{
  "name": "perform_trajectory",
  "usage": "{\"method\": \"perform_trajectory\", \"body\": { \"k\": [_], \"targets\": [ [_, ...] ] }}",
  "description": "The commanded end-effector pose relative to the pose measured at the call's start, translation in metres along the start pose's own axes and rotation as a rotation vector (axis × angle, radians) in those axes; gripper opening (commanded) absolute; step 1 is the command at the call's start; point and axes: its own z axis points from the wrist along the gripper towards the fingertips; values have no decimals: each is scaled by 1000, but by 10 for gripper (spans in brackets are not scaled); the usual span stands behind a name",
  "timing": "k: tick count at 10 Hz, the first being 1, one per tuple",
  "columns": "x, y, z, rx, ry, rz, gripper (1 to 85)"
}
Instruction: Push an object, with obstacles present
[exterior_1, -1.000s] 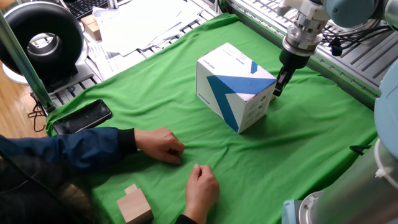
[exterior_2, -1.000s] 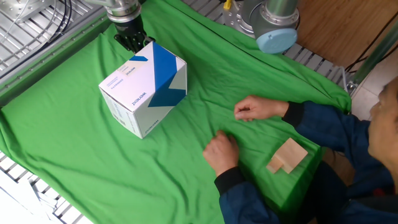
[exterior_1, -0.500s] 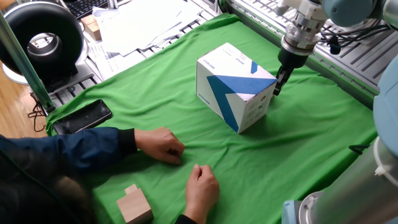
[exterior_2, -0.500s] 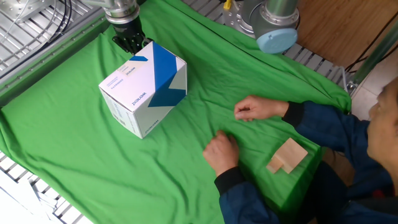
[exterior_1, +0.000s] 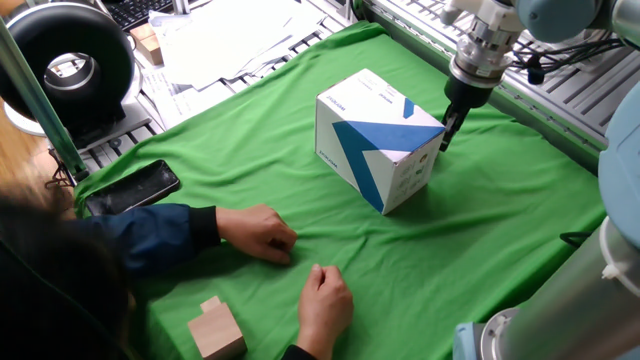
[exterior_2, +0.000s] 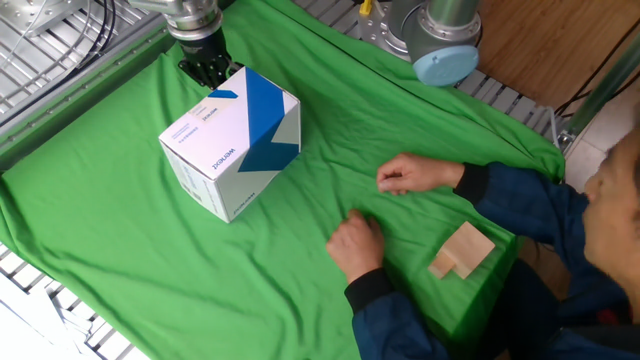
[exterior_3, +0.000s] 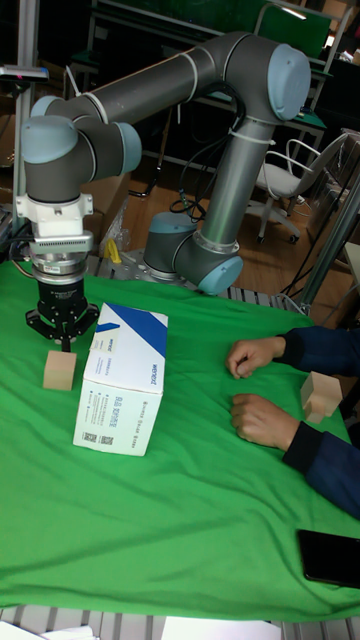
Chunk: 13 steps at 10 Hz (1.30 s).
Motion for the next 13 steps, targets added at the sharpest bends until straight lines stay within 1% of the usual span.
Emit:
{"method": "perform_trajectory", "body": {
  "k": [1,2,3,4,5,7,9,10,12,13],
  "targets": [
    [1,-7,-1,24,7,-28,37],
    [1,-10,-1,33,10,-51,90],
    [-2,-10,0,35,1,-65,150],
    [-8,-8,0,30,-16,-65,167],
    [-12,-7,0,27,-17,-64,183],
    [-24,-5,-2,29,-38,-65,223],
    [-30,-6,-2,36,-43,-70,230],
    [-31,-9,-2,47,-45,-78,230],
    [-30,-12,-2,56,-46,-84,230],
    [-33,-12,-2,59,-57,-84,230]
  ]
}}
